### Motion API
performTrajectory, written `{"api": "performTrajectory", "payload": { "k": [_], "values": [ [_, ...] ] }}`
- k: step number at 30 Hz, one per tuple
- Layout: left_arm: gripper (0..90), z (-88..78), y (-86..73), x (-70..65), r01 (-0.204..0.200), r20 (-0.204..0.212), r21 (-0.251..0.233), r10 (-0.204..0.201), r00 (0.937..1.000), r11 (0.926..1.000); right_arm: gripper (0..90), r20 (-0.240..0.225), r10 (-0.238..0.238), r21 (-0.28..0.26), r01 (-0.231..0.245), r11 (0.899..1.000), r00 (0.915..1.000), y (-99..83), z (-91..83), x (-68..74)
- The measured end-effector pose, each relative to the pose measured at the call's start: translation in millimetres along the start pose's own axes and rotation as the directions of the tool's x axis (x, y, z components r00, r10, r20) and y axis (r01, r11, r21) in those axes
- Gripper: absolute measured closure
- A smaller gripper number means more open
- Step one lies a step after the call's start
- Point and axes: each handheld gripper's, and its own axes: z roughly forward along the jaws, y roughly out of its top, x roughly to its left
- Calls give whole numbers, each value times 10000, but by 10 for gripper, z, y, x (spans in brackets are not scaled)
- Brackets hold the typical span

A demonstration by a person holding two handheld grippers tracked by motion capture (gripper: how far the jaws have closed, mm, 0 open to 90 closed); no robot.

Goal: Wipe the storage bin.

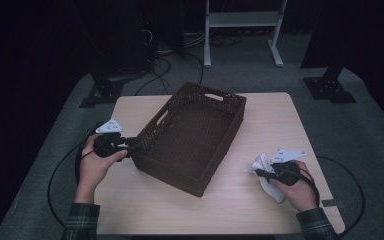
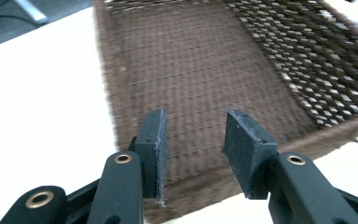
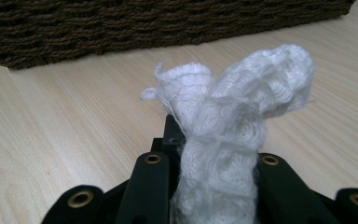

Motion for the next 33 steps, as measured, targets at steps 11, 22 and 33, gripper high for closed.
{"api": "performTrajectory", "payload": {
  "k": [11, 22, 33],
  "values": [
    [615, 41, -149, 283, 719, -468, 286, -705, 9964, 9970, 748, 6, -2, 63, 2, 10000, 10000, -2, 3, 12],
    [781, 93, -163, 228, 793, -619, 399, -767, 9951, 9961, 748, 14, 24, 78, -24, 10000, 10000, -6, 6, 19],
    [756, 144, -131, 50, 678, -194, 506, -669, 9976, 9964, 748, 54, 34, 65, -35, 10000, 10000, -54, -45, 22]
  ]
}}
